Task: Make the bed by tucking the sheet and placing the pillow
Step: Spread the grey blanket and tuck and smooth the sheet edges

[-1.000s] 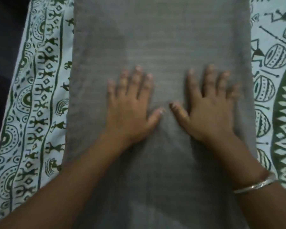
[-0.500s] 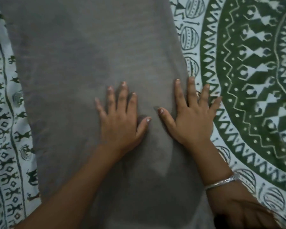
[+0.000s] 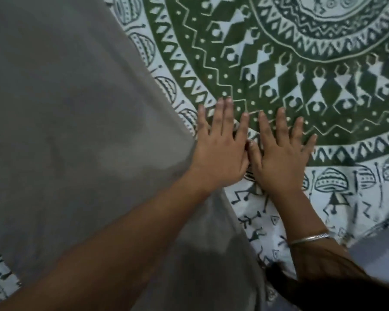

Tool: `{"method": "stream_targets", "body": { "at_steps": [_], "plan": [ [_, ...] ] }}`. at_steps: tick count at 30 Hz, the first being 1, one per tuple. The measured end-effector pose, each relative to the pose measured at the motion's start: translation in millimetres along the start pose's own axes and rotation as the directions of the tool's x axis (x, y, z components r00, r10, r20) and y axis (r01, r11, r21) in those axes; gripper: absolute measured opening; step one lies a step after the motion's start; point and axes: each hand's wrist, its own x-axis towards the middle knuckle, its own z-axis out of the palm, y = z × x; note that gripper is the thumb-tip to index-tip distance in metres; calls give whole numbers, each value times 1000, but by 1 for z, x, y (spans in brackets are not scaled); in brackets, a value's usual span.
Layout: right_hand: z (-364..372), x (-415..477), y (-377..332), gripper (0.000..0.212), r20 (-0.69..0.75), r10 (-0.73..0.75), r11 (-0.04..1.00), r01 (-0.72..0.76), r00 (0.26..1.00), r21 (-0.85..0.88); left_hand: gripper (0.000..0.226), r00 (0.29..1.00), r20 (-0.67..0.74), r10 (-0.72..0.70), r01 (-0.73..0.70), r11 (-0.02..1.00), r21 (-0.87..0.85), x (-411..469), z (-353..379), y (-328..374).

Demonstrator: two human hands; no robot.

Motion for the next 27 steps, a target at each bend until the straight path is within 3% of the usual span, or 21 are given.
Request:
{"method": "stream_targets", "body": {
  "at_steps": [2, 7, 11, 16, 19, 23, 27],
  "plan": [
    [-1, -1, 9, 59, -7, 6, 1000, -6, 1000, 19, 71, 997, -21, 79, -79, 997, -7, 8, -1, 13],
    [0, -1, 56, 59, -34, 83, 996, -81, 996, 40, 75, 1000, 16, 0, 0, 1000, -26, 27, 4, 44],
    [7, -23, 102, 61, -94, 238, 971, -233, 967, 57, 75, 980, 27, 195, -195, 981, 18, 30, 15, 101],
    [12, -67, 161, 57, -105, 506, 852, -478, 856, 214, 70, 915, 56, 399, -400, 916, 21, 35, 24, 181],
    [9, -80, 180, 53, -99, 479, 848, -430, 872, 311, 69, 885, 48, 464, -465, 885, 21, 35, 25, 208],
    [8, -78, 194, 53, -117, 384, 907, -350, 916, 235, 67, 897, 19, 443, -443, 895, 53, 38, 26, 215],
    [17, -83, 214, 50, -21, 451, 831, -412, 892, 373, 68, 874, 94, 477, -483, 874, 52, 39, 30, 235]
  ]
}}
